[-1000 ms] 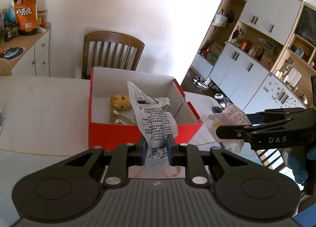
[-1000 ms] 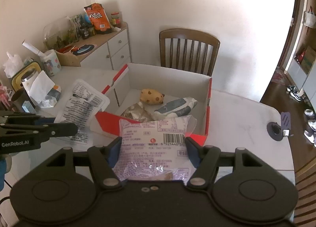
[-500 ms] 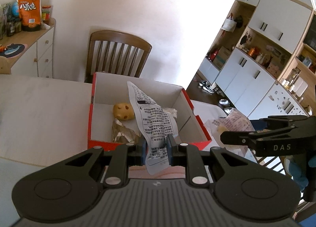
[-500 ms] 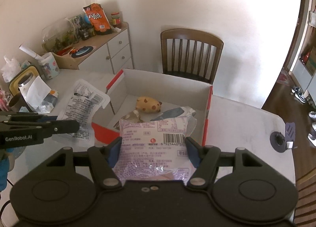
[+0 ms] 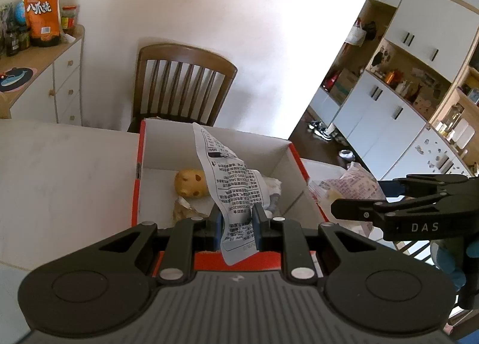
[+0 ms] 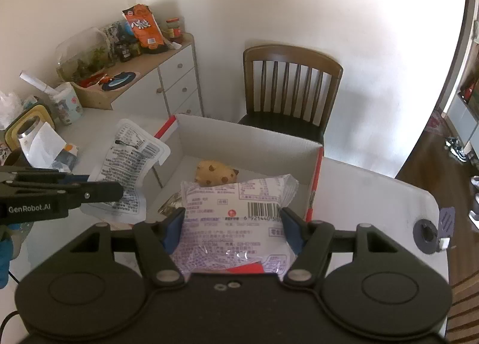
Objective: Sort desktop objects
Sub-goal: 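Bring both held packets over the open red box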
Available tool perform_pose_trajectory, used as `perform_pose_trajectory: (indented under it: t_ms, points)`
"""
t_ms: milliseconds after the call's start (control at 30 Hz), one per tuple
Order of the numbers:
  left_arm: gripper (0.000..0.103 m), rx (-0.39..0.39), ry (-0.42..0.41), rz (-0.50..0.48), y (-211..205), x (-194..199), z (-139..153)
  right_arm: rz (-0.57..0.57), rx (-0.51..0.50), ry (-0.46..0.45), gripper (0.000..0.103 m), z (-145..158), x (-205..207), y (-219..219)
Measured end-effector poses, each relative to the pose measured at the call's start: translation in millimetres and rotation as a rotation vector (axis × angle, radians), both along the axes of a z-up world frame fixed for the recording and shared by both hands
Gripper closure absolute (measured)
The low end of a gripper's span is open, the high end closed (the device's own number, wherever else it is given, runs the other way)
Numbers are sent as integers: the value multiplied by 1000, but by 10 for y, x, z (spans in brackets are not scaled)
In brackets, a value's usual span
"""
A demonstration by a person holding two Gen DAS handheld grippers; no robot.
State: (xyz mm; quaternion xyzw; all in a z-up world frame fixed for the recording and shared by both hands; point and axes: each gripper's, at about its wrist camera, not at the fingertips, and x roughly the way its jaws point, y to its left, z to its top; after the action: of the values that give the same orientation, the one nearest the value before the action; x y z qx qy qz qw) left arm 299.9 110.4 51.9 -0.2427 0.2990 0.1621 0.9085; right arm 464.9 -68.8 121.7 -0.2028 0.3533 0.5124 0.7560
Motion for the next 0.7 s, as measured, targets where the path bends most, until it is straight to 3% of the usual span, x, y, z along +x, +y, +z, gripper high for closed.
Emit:
perform_pose_trajectory:
  t_ms: [700]
  points:
    - [84, 24, 104, -40, 315, 541, -344, -10, -65, 8, 36, -385, 132, 403]
